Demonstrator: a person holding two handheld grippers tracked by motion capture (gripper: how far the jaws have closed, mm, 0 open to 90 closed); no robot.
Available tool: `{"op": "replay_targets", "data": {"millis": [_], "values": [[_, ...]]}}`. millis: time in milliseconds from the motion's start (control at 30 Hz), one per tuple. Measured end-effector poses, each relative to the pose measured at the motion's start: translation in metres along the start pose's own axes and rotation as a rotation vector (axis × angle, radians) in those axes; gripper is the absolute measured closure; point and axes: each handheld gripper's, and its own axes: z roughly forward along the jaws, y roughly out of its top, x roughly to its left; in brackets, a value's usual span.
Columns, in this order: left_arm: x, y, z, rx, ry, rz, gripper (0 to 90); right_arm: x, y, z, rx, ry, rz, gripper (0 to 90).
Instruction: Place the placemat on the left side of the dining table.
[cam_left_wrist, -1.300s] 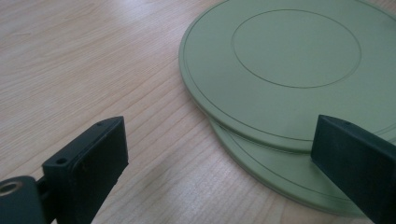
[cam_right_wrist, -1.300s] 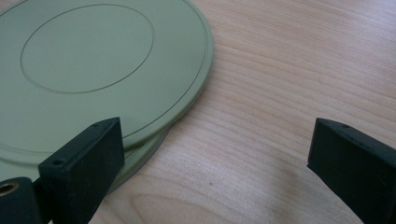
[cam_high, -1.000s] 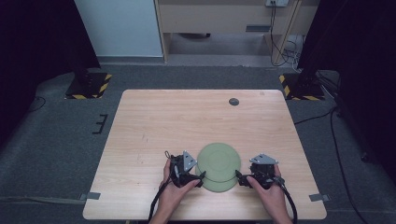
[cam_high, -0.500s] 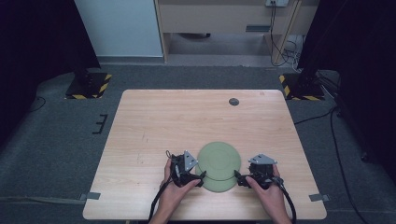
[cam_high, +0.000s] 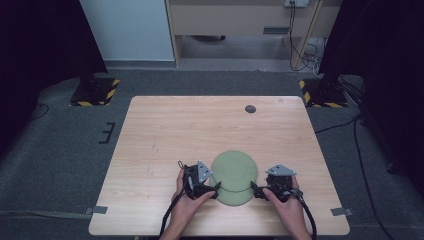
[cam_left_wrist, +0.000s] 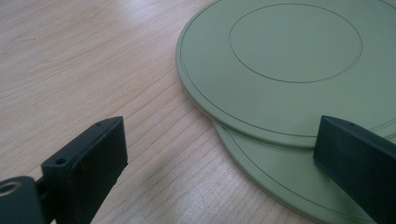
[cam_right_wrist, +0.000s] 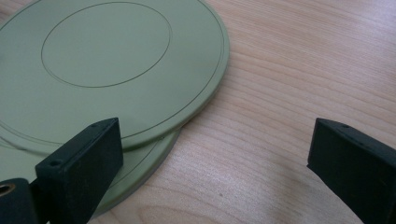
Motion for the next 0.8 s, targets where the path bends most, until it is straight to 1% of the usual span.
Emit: {"op": "replay_targets", "data": {"millis": [100,133,467,500,600,667,700,733,767,800], "values": [[0.0,0.0,0.001,-0.002,0.004,-0.003,1.7,-0.002,0.001,0.002,-0.001,-0.001,-0.001,1.2],[0.001,0.001,0.001,0.0,0.006,0.0,1.7,-0.002,0.001,0.002,0.0,-0.002,0.006,0.9],[0.002,0.002,0.003,-0.004,0.023,-0.002,2.4,-0.003,0.002,0.005,-0.007,0.0,0.012,0.7],[0.003,0.002,0.003,-0.003,0.027,-0.003,2.6,-0.003,0.002,0.006,-0.007,-0.001,0.019,0.7],[0.004,0.002,0.002,-0.004,0.021,-0.002,3.6,-0.003,0.003,0.006,-0.01,-0.003,0.018,0.7],[0.005,0.004,0.0,-0.014,0.007,-0.016,4.3,-0.003,0.003,0.007,-0.012,-0.002,0.019,0.7],[0.005,0.004,0.0,-0.014,0.007,-0.016,4.4,-0.003,0.003,0.007,-0.012,-0.002,0.019,0.7],[0.007,0.006,-0.004,-0.032,-0.001,-0.029,4.8,-0.003,0.003,0.007,-0.012,0.001,0.017,0.7],[0.007,0.006,-0.004,-0.032,-0.001,-0.029,4.6,-0.003,0.003,0.008,-0.013,0.002,0.015,0.6],[0.011,0.009,-0.007,-0.047,-0.009,-0.036,4.6,-0.004,0.003,0.008,-0.013,0.004,0.016,0.6]]}}
